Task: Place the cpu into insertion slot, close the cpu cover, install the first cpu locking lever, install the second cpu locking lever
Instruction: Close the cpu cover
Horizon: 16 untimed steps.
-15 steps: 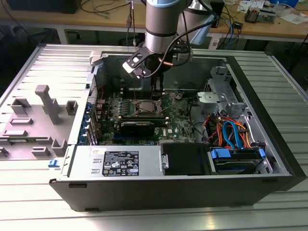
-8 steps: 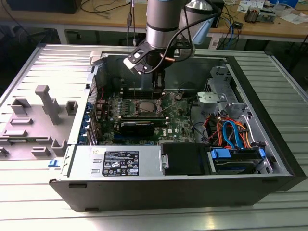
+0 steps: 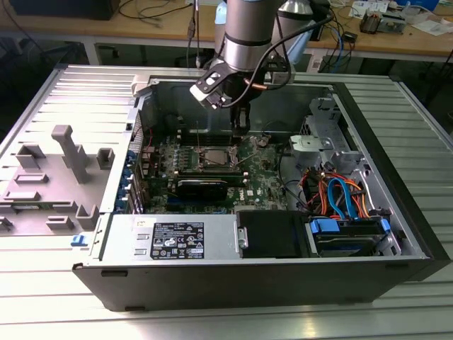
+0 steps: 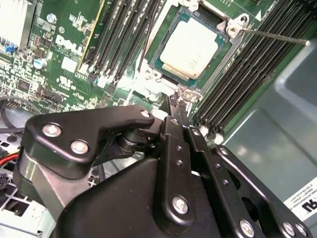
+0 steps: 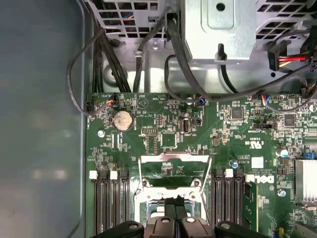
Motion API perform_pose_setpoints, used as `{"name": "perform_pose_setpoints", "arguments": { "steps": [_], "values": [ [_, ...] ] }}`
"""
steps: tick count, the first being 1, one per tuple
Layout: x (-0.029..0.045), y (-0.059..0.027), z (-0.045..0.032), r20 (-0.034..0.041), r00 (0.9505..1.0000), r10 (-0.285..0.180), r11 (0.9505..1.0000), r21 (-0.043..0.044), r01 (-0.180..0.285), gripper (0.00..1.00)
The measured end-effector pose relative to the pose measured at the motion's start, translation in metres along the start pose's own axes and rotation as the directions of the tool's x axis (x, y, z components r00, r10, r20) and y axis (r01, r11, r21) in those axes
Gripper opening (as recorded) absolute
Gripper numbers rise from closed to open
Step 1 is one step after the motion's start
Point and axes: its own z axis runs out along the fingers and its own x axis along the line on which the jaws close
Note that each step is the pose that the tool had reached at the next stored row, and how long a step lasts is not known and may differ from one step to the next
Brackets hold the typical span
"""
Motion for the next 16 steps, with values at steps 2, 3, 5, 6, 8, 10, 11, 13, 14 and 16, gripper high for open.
{"name": "perform_pose_setpoints", "arguments": {
  "steps": [2, 3, 5, 6, 8, 10, 11, 13, 14, 16],
  "values": [
    [-0.0001, 0.0016, -0.0021, 0.0014, 1.0, 0.0, 1.0, -0.0001, 0.0, 0.11],
    [-0.0002, 0.0035, -0.0045, 0.0026, 1.0, 0.0, 1.0, -0.0001, 0.0, 0.11],
    [-0.0003, 0.0063, -0.0067, 0.0036, 1.0, 0.0, 1.0, -0.0001, 0.0, 0.11],
    [-0.0003, 0.0072, -0.0074, 0.0041, 1.0, 0.0, 1.0, 0.0, 0.0, 0.11],
    [-0.0004, 0.0091, -0.0088, 0.0043, 1.0, 0.0, 1.0, 0.0, 0.0, 0.11],
    [-0.0004, 0.0124, -0.0098, 0.005, 1.0, 0.0, 1.0, 0.0001, 0.0, 0.11],
    [-0.0004, 0.0136, -0.0101, 0.0057, 1.0, 0.0, 1.0, 0.0002, 0.0, 0.11],
    [-0.0003, 0.0182, -0.0109, 0.0072, 1.0, 0.0, 1.0, 0.0006, 0.0, 0.11],
    [-0.0002, 0.0209, -0.0111, 0.0089, 1.0, 0.0, 1.0, 0.0009, 0.0, 0.11],
    [0.0001, 0.0235, -0.0113, 0.0116, 0.9999, 0.0, 1.0, 0.0013, 0.0, 0.11]
  ]
}}
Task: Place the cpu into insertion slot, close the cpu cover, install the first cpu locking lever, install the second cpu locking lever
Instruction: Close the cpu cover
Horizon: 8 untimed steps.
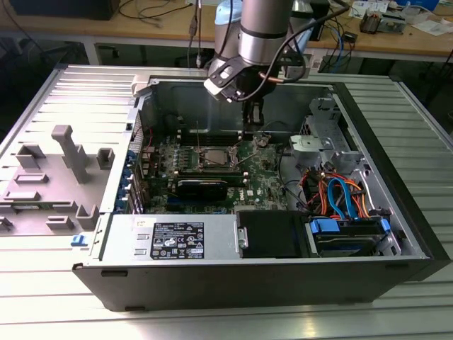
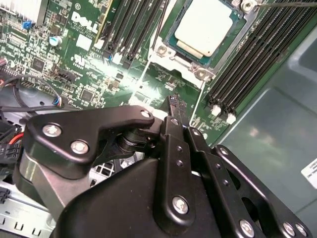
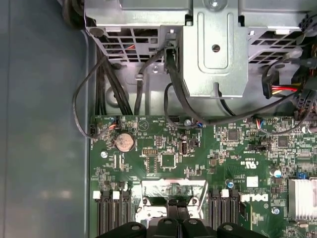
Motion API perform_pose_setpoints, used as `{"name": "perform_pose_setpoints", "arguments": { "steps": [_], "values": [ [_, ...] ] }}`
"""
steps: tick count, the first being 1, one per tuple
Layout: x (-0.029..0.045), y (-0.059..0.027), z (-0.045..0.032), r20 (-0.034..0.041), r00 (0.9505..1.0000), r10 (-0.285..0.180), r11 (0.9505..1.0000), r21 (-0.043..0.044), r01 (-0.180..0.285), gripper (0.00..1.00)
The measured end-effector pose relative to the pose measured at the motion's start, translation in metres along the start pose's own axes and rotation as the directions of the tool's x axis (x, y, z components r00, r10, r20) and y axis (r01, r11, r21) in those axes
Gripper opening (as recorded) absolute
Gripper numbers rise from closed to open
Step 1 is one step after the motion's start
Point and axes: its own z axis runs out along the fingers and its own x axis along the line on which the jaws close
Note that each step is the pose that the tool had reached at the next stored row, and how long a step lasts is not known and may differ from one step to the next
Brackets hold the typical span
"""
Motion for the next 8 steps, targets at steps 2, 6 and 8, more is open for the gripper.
{"name": "perform_pose_setpoints", "arguments": {
  "steps": [2, 6, 8],
  "values": [
    [0.0001, 0.0029, -0.0004, 0.0033, 1.0, 0.0, 1.0, 0.0007, 0.0, 0.11],
    [0.0006, 0.0099, -0.0011, 0.0121, 0.9999, 0.0, 1.0, 0.0026, 0.0, 0.11],
    [0.0015, 0.0144, -0.0011, 0.0168, 0.9999, 0.0, 1.0, 0.0033, 0.0, 0.11]
  ]
}}
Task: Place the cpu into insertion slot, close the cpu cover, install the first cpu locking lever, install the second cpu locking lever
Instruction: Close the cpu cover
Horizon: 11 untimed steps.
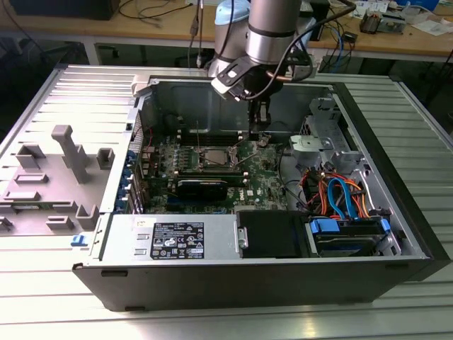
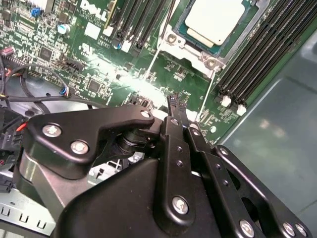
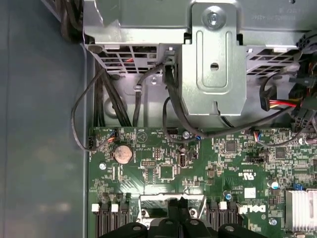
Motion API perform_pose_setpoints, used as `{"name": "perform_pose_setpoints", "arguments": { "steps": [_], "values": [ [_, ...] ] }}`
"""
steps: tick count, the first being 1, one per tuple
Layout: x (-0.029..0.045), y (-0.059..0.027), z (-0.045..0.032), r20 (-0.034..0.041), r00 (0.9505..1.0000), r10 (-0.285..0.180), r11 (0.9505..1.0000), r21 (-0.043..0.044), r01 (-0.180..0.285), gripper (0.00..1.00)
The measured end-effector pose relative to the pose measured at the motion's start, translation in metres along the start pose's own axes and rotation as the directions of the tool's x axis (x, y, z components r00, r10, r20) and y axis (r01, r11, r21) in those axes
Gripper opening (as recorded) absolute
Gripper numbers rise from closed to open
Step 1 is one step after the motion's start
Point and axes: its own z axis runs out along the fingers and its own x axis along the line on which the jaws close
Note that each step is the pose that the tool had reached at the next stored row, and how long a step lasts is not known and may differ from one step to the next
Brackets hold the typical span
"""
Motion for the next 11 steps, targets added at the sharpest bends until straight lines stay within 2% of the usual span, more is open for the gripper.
{"name": "perform_pose_setpoints", "arguments": {
  "steps": [4, 11],
  "values": [
    [0.0011, 0.0068, -0.0001, 0.0046, 1.0, 0.0, 1.0, 0.001, 0.0, 0.11],
    [0.0024, 0.0178, -0.0002, 0.0054, 1.0, 0.0, 1.0, 0.0037, 0.0, 0.11]
  ]
}}
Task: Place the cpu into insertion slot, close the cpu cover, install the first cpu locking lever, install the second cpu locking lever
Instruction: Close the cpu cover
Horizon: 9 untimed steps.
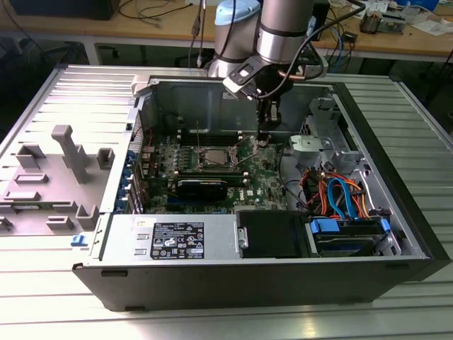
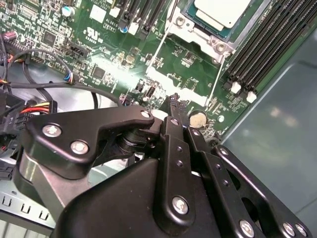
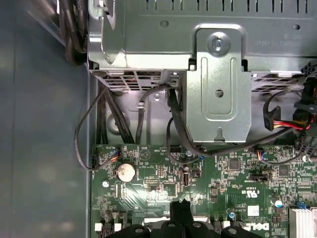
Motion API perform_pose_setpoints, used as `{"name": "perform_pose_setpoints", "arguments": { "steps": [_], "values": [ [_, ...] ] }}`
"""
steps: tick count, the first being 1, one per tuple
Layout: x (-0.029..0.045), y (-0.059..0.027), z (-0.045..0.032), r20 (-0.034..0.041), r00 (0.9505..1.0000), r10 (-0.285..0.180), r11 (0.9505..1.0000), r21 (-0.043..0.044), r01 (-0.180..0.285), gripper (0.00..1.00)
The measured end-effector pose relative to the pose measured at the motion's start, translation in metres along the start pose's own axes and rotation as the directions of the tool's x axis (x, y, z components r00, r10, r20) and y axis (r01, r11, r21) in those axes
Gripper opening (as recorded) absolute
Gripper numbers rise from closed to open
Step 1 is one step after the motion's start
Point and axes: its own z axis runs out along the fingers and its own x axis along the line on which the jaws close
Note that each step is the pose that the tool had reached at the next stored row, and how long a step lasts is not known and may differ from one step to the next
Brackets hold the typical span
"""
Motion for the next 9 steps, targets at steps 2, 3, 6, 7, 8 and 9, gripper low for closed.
{"name": "perform_pose_setpoints", "arguments": {
  "steps": [2, 3, 6, 7, 8, 9],
  "values": [
    [0.0001, 0.0015, 0.0001, -0.0001, 1.0, 0.0, 1.0, 0.001, 0.0, 0.11],
    [0.0, 0.0019, 0.0002, 0.0, 1.0, 0.0, 1.0, 0.0014, 0.0, 0.11],
    [0.0001, 0.0023, 0.0016, 0.0001, 1.0, -0.001, 1.0, 0.0033, 0.001, 0.11],
    [0.0001, 0.0025, 0.0018, 0.0001, 1.0, -0.001, 1.0, 0.0038, 0.001, 0.11],
    [0.0002, 0.003, 0.0021, 0.0, 1.0, -0.002, 1.0, 0.0045, 0.002, 0.11],
    [0.0003, 0.0035, 0.0023, -0.0001, 1.0, -0.002, 1.0, 0.0049, 0.002, 0.11]
  ]
}}
